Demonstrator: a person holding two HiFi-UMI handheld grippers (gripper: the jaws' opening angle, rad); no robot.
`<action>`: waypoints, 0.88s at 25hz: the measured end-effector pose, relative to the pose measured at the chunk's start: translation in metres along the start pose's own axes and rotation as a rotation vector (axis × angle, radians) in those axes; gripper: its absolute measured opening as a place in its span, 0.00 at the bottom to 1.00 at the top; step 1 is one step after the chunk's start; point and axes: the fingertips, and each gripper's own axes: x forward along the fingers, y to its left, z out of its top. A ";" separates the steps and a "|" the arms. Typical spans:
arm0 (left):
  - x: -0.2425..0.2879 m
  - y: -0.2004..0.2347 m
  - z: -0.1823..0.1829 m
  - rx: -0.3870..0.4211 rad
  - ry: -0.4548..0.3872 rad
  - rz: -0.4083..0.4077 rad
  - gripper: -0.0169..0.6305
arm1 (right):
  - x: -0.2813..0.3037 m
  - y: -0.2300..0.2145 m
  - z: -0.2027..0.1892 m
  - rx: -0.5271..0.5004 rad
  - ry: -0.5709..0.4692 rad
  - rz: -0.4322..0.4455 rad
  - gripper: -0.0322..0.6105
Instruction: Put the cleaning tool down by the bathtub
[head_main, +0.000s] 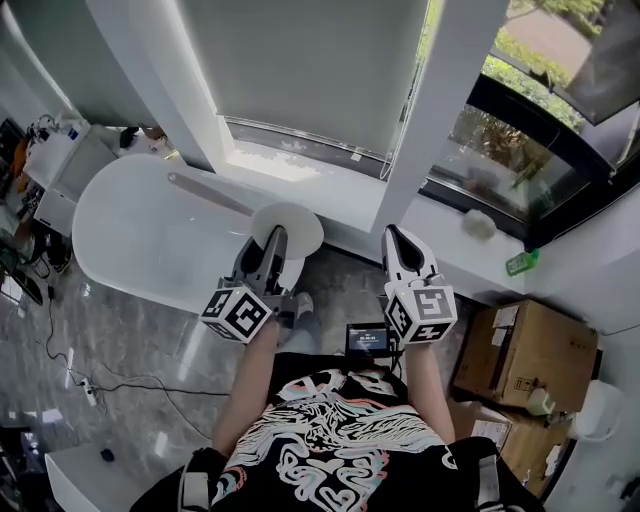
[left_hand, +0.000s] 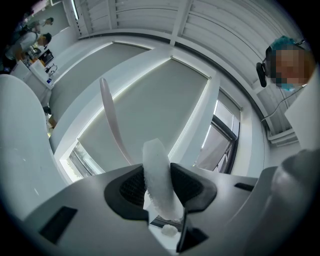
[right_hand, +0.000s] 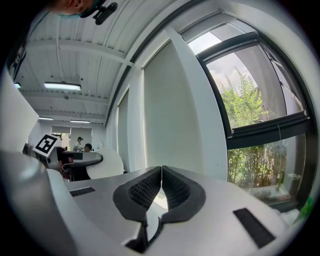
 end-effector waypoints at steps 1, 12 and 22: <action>0.005 0.002 0.000 -0.002 0.003 0.000 0.25 | 0.004 -0.001 0.000 0.000 0.001 0.001 0.09; 0.092 0.040 0.016 -0.020 0.019 -0.034 0.25 | 0.082 -0.028 0.013 -0.009 -0.005 -0.034 0.09; 0.175 0.114 0.044 -0.058 0.058 -0.026 0.25 | 0.188 -0.048 0.015 -0.018 0.046 -0.064 0.09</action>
